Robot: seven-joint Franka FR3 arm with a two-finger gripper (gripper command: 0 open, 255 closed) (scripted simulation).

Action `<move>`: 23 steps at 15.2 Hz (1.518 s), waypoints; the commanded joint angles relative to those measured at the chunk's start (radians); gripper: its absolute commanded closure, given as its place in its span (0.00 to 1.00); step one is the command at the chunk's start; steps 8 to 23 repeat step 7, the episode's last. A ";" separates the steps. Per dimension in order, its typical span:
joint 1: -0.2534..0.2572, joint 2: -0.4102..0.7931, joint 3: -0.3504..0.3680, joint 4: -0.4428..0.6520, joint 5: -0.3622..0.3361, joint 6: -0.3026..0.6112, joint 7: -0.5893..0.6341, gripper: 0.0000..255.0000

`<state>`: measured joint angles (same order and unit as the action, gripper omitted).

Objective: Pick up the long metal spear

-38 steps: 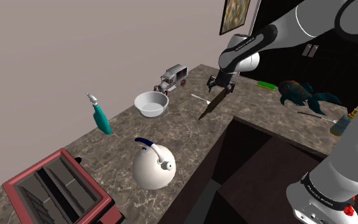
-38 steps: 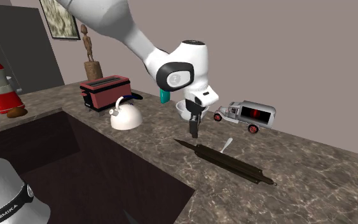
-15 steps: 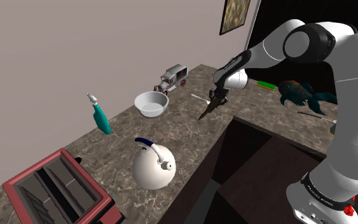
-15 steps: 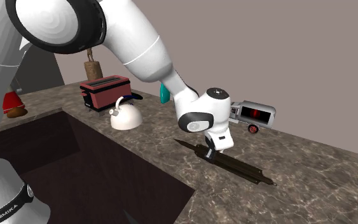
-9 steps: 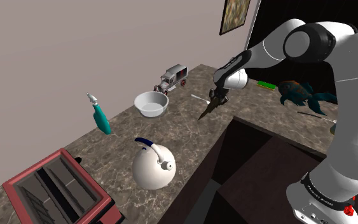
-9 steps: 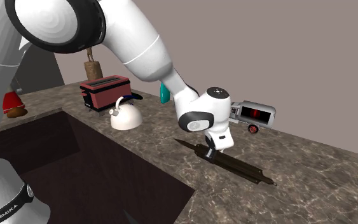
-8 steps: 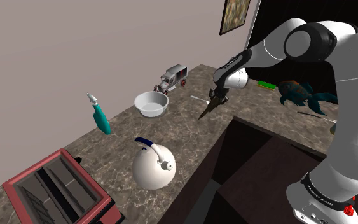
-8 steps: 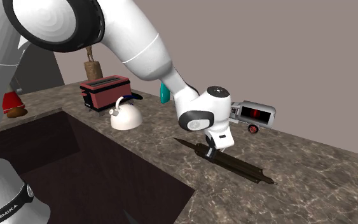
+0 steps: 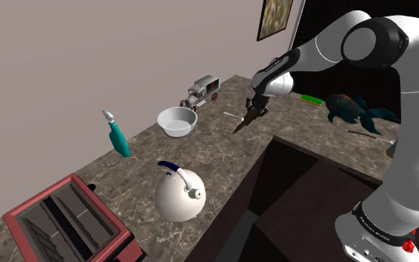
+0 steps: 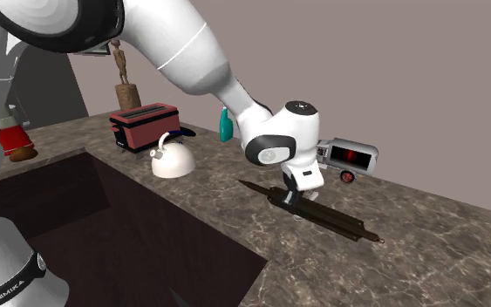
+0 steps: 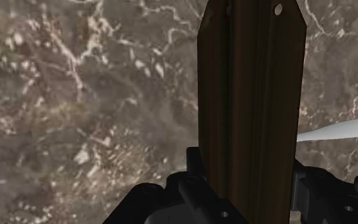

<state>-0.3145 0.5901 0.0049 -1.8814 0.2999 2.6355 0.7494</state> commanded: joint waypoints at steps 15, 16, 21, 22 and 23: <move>0.007 -0.064 -0.012 -0.007 -0.015 -0.057 0.019 1.00; 0.007 -0.064 -0.012 -0.007 -0.015 -0.057 0.019 1.00; 0.007 -0.064 -0.012 -0.007 -0.015 -0.057 0.019 1.00; 0.007 -0.064 -0.012 -0.007 -0.015 -0.057 0.019 1.00; 0.007 -0.064 -0.012 -0.007 -0.015 -0.057 0.019 1.00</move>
